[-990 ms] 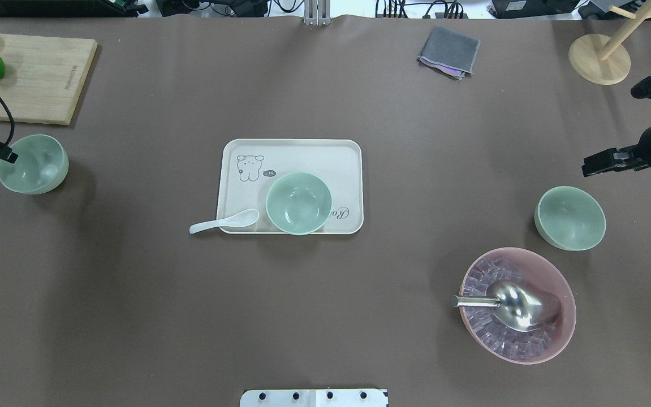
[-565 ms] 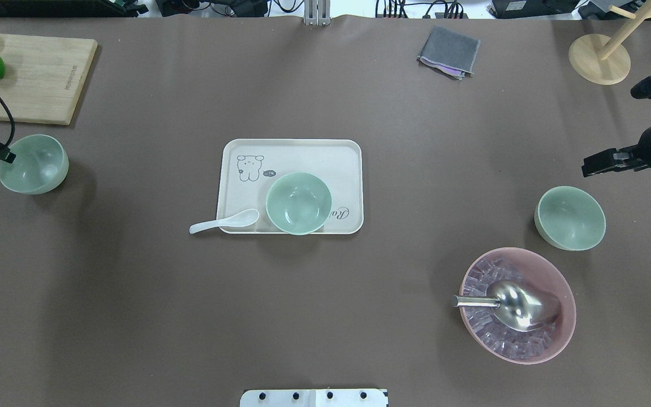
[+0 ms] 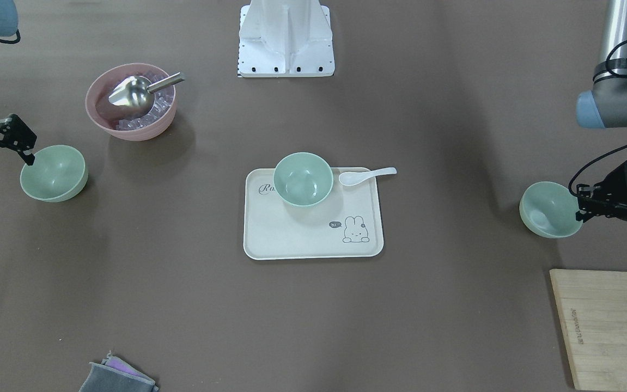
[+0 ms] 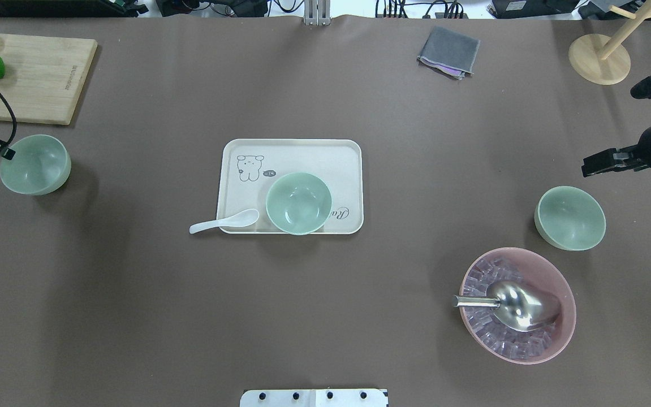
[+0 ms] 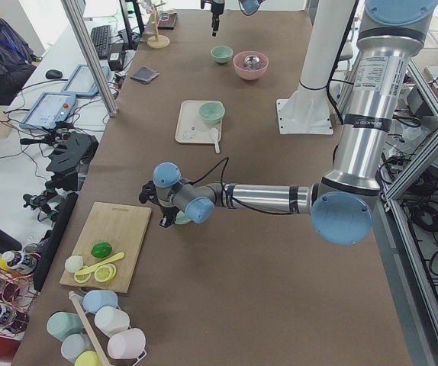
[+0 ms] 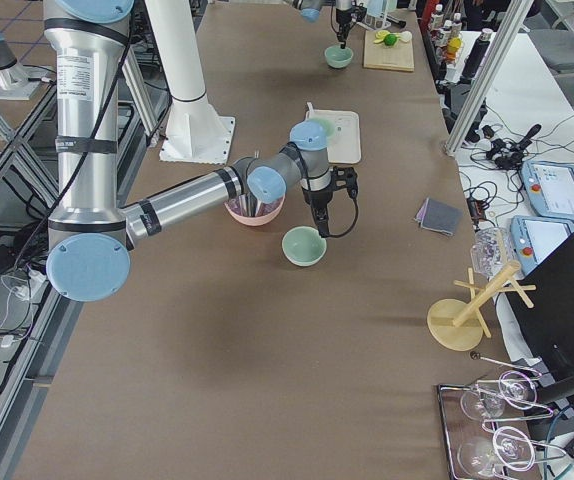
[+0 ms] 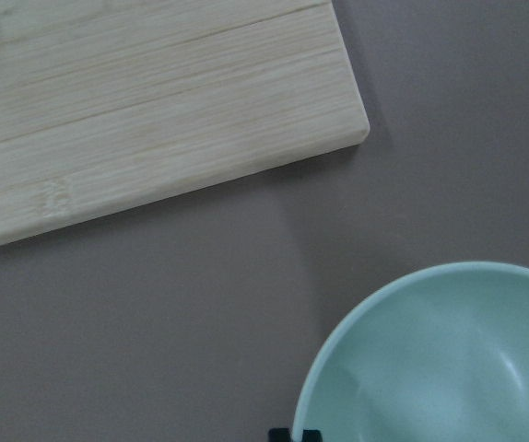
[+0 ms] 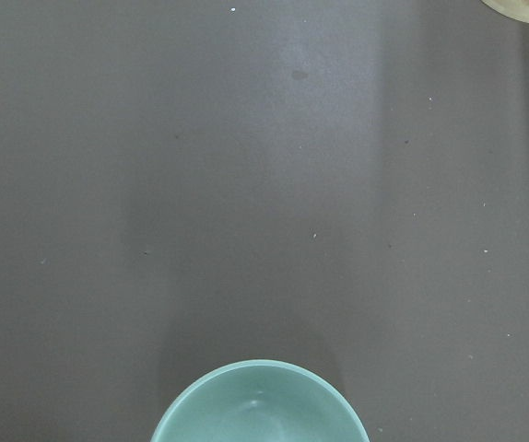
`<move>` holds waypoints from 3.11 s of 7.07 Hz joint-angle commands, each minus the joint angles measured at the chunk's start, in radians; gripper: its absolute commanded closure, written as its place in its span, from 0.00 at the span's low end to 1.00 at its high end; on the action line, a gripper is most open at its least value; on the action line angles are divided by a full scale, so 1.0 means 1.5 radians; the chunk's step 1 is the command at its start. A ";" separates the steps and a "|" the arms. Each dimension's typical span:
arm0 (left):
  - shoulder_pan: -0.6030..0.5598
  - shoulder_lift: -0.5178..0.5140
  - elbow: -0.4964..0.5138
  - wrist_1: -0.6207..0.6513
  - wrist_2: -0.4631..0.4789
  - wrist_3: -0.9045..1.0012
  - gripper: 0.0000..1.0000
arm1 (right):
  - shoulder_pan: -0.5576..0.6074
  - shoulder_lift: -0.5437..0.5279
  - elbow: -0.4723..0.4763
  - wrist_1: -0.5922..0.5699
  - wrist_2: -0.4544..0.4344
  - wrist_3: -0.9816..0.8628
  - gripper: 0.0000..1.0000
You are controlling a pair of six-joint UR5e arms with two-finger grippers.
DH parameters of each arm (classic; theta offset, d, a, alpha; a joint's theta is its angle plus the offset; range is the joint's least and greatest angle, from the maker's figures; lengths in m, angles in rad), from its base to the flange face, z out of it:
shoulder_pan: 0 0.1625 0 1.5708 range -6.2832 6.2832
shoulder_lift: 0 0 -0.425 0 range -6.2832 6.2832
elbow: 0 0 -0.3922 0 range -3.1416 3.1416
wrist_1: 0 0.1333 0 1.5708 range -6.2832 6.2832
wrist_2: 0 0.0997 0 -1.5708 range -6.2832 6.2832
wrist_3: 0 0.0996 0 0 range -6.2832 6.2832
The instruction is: Stack green bowls together
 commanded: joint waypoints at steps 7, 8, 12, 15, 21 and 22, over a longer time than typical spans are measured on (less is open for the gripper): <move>0.141 -0.136 -0.310 0.278 0.046 -0.371 1.00 | -0.001 -0.001 -0.001 0.010 0.001 0.000 0.00; 0.196 -0.173 -0.305 0.287 0.068 -0.445 1.00 | -0.001 -0.001 -0.002 0.010 0.001 0.001 0.00; 0.340 -0.317 -0.269 0.403 0.178 -0.585 1.00 | -0.001 -0.001 -0.002 0.014 0.000 0.004 0.00; 0.381 -0.350 -0.222 0.395 0.221 -0.618 1.00 | -0.002 -0.001 -0.002 0.014 -0.001 0.004 0.00; 0.390 -0.348 -0.168 0.322 0.221 -0.617 1.00 | -0.002 -0.001 -0.002 0.014 -0.001 0.004 0.00; 0.390 -0.349 -0.168 0.322 0.221 -0.618 1.00 | -0.002 -0.001 -0.002 0.014 -0.001 0.004 0.00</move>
